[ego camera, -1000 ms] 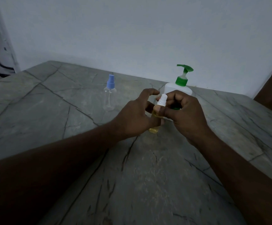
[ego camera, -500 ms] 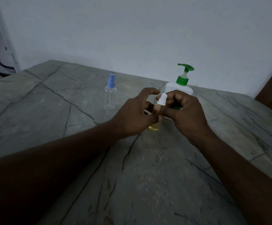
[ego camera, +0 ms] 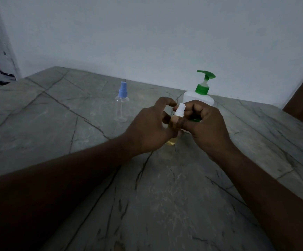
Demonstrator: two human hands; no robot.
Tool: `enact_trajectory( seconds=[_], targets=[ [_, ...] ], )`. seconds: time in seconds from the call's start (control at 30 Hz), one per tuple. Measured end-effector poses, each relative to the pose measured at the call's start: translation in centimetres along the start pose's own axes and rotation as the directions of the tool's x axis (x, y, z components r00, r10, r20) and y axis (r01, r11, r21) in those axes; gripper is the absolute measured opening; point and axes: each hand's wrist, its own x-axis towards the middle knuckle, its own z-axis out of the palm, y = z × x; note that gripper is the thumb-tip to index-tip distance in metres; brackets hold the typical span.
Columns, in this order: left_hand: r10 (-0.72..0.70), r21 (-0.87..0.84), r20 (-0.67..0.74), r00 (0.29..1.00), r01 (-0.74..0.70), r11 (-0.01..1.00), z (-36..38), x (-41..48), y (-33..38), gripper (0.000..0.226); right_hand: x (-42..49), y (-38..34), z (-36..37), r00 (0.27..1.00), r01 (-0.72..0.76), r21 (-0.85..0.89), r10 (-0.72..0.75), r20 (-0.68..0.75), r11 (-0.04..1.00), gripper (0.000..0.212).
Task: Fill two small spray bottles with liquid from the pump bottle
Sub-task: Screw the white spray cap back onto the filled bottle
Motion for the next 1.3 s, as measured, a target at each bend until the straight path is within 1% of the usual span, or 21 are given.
enact_trajectory(
  seconds=[0.07,0.13,0.17,0.23,0.27,0.3,0.37,0.43,0.53,0.63,0.77,0.93,1.1,1.17,1.3],
  targets=[
    [0.02,0.057,-0.049,0.999,-0.018,0.998,0.4,0.0,0.1,0.069,0.0,0.1,0.0,1.0,-0.01,-0.013,0.01,0.001,1.0,0.022],
    [0.023,0.082,-0.039,0.999,-0.019,0.996,0.6,0.0,0.1,0.068,0.0,0.2,0.0,1.0,-0.022,-0.011,0.022,-0.005,1.0,0.02],
    [0.011,0.052,-0.008,1.0,-0.011,0.999,0.6,0.0,0.1,0.068,0.0,0.2,0.0,1.0,-0.025,-0.01,0.025,-0.01,1.0,0.02],
    [-0.023,-0.062,0.077,0.997,0.028,0.998,0.4,-0.1,0.0,0.068,0.0,0.2,0.0,1.0,-0.024,-0.016,0.024,-0.016,1.0,0.023],
    [-0.032,-0.095,0.108,0.994,0.042,0.995,0.2,-0.1,0.0,0.067,0.0,0.1,0.1,0.999,-0.027,-0.022,0.027,-0.017,0.999,0.025],
    [-0.03,-0.088,0.116,0.993,0.04,0.995,0.1,-0.1,0.0,0.066,0.0,0.1,0.1,0.999,-0.031,-0.025,0.03,-0.015,0.999,0.026],
    [-0.019,-0.014,0.083,0.996,0.02,1.0,0.0,-0.1,0.1,0.065,0.0,0.2,0.1,0.999,-0.036,-0.034,0.035,-0.012,0.999,0.026],
    [-0.009,0.05,0.02,1.0,0.008,0.999,0.1,-0.2,0.3,0.064,0.0,0.2,0.1,0.999,-0.037,-0.045,0.037,-0.012,0.998,0.026],
    [0.01,0.103,-0.042,0.999,-0.005,0.995,0.5,-0.1,0.4,0.063,0.0,0.1,0.1,0.999,-0.039,-0.058,0.038,-0.02,0.998,0.025],
    [0.007,0.111,-0.044,0.999,-0.002,0.994,0.6,-0.1,0.2,0.063,-0.1,-0.1,0.1,0.999,-0.045,-0.06,0.043,-0.028,0.997,0.028],
    [-0.013,0.133,-0.022,1.0,0.016,0.991,0.6,0.0,-0.3,0.065,-0.3,0.0,0.2,0.998,-0.06,-0.019,0.059,-0.026,0.998,0.031],
    [-0.022,0.107,0.006,1.0,0.022,0.994,0.8,0.1,-0.9,0.057,-0.3,0.3,0.4,0.997,-0.07,-0.058,0.068,-0.032,0.996,0.036],
    [0.044,0.066,0.023,0.999,-0.046,0.997,0.4,0.1,-0.8,0.037,-0.1,0.6,0.2,0.998,-0.061,-0.089,0.059,-0.025,0.994,0.031],
    [0.046,0.063,0.038,0.998,-0.048,0.997,0.4,0.1,-0.8,0.032,0.0,0.7,0.2,0.998,-0.063,-0.088,0.062,-0.011,0.994,0.029],
    [0.037,0.045,0.066,0.997,-0.04,0.998,0.3,0.2,-0.9,0.026,0.0,0.8,-0.1,0.999,-0.047,-0.076,0.048,0.008,0.996,0.032]
  ],
)
